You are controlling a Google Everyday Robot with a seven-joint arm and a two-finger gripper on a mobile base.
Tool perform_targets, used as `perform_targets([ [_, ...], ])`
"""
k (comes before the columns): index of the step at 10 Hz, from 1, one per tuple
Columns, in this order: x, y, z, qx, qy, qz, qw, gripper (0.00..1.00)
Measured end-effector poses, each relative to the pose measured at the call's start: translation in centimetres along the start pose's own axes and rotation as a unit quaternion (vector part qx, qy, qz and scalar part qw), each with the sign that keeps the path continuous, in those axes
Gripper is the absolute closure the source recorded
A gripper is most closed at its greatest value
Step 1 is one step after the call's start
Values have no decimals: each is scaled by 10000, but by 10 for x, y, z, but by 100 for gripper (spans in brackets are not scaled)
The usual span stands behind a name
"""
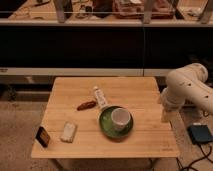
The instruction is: Knock the eraser over
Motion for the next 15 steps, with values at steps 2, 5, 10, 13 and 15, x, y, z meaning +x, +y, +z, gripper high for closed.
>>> perform_targets([
  [2, 0, 0, 0, -2, -1, 0, 10000, 35],
  [5, 0, 0, 0, -2, -1, 0, 10000, 35],
  [10, 0, 0, 0, -2, -1, 0, 10000, 35],
  [13, 0, 0, 1, -9, -6, 1, 10000, 35],
  [15, -6, -5, -2, 27, -114, -89, 9999, 35],
])
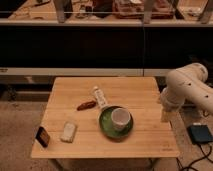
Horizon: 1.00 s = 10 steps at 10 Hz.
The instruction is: Knock the eraser over
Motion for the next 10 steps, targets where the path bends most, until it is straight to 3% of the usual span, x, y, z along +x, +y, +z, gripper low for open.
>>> perform_targets([
  [1, -19, -16, -8, 110, -183, -224, 9995, 35],
  [3, -87, -65, -36, 484, -718, -965, 9916, 35],
  [5, -160, -104, -60, 769, -1171, -1658, 9762, 35],
  [6, -187, -113, -66, 823, -1306, -1868, 9702, 35],
  [8, -257, -117, -68, 855, -1547, -2460, 9530, 36],
  [10, -319, -108, -66, 892, -1726, -2996, 9341, 52],
])
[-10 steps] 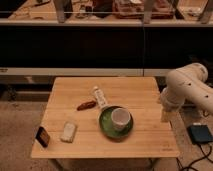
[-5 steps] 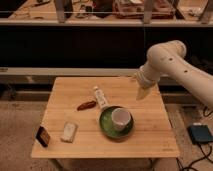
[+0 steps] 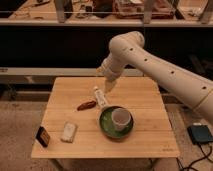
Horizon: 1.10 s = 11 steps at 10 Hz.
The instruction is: Knock the eraser over
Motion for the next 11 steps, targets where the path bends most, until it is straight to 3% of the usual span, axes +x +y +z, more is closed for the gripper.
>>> perform_targets([
  [8, -4, -2, 2, 7, -30, -60, 10000, 56],
  [9, -9, -6, 2, 26, -72, -162, 9998, 56],
  [10, -28, -20, 6, 71, -213, -446, 9988, 56],
  [11, -54, -36, 16, 118, -460, -823, 9955, 56],
])
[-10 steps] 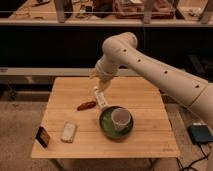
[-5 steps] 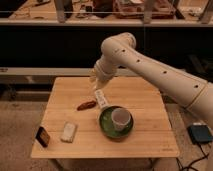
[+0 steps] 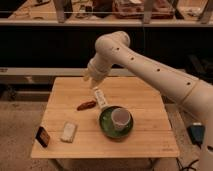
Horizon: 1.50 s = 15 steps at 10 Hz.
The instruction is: Knock the eraser over
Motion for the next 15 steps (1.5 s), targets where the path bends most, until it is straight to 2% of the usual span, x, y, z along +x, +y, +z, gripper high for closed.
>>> perform_targets([
  [1, -30, -23, 20, 49, -375, -432, 9984, 56],
  [2, -47, -34, 34, 43, -605, -634, 9961, 56],
  [4, -72, -47, 69, -58, -1114, -967, 9890, 56],
  [5, -89, -53, 91, -150, -1392, -1185, 9830, 56],
  [7, -118, -62, 122, -252, -1775, -1569, 9712, 56],
  [10, -154, -65, 162, -442, -2069, -2062, 9554, 56],
  [11, -166, -65, 174, -496, -2044, -2270, 9509, 56],
  [12, -172, -63, 179, -518, -1981, -2419, 9484, 56],
  [14, -190, -53, 191, -612, -1824, -2859, 9388, 56],
  [15, -206, -42, 199, -723, -1839, -3055, 9315, 56],
])
